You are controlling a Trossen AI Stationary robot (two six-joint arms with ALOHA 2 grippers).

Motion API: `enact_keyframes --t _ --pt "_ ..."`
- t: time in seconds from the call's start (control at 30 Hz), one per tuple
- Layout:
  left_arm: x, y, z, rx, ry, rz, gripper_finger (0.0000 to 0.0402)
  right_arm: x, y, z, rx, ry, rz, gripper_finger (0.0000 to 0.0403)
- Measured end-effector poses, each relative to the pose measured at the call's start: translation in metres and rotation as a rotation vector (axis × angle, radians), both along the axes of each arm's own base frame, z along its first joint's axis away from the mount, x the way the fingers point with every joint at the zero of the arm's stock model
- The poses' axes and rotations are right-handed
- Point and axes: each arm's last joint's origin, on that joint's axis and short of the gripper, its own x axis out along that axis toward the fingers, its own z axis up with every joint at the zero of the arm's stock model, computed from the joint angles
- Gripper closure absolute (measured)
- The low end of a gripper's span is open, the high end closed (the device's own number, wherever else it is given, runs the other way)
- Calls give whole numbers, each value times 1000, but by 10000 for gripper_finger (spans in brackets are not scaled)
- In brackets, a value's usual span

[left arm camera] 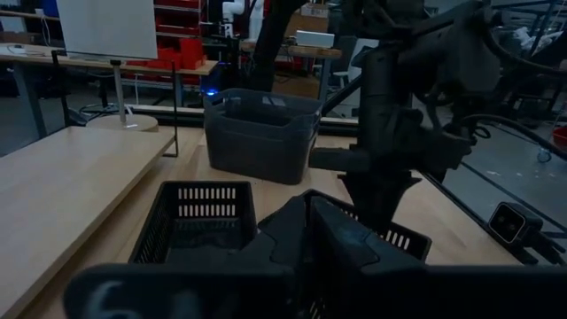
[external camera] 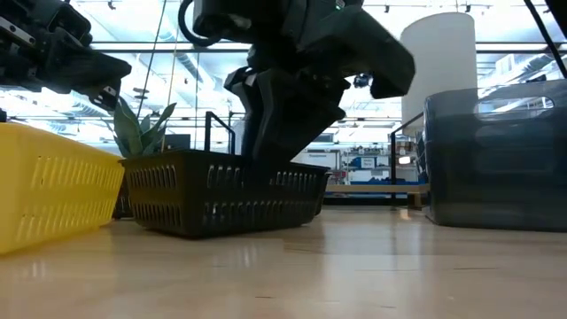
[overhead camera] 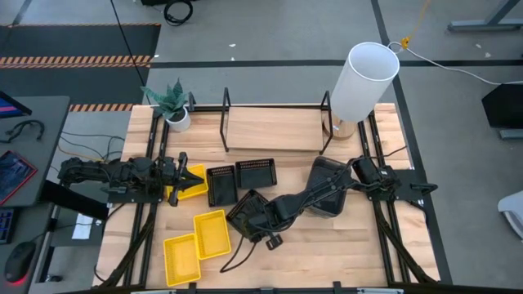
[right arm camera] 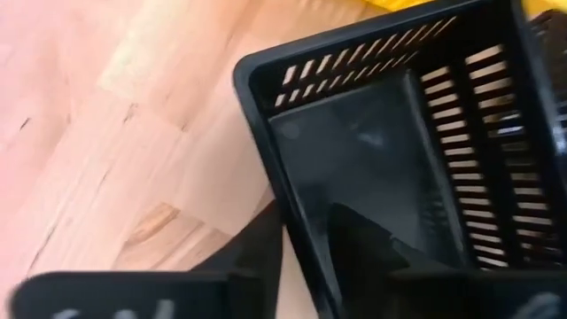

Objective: Stack baskets on shelf by color
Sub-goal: Stack the bottom right black bin on the right black bin

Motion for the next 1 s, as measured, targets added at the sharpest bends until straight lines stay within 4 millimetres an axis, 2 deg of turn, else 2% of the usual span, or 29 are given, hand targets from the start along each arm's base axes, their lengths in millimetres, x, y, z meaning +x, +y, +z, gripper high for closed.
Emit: enact_keyframes --t 0.2,0.37,0.5,0.67,0.77,0.87,1.0 --pt "0 0 0 0 0 0 365 -2 4 0 66 28 28 389" --pt "0 0 0 0 0 0 372 -6 6 12 96 25 -6 377" --pt "0 0 0 0 0 0 376 -14 2 41 105 -23 -53 383" --pt "0 0 0 0 0 0 370 -23 -11 79 24 -150 -153 392" --pt "0 0 0 0 0 0 366 -24 -22 93 -32 -215 -239 387" --pt "0 0 0 0 0 0 366 -21 -35 94 -80 -232 -296 387" --pt "0 0 0 0 0 0 371 -13 -54 85 -115 -210 -323 389"
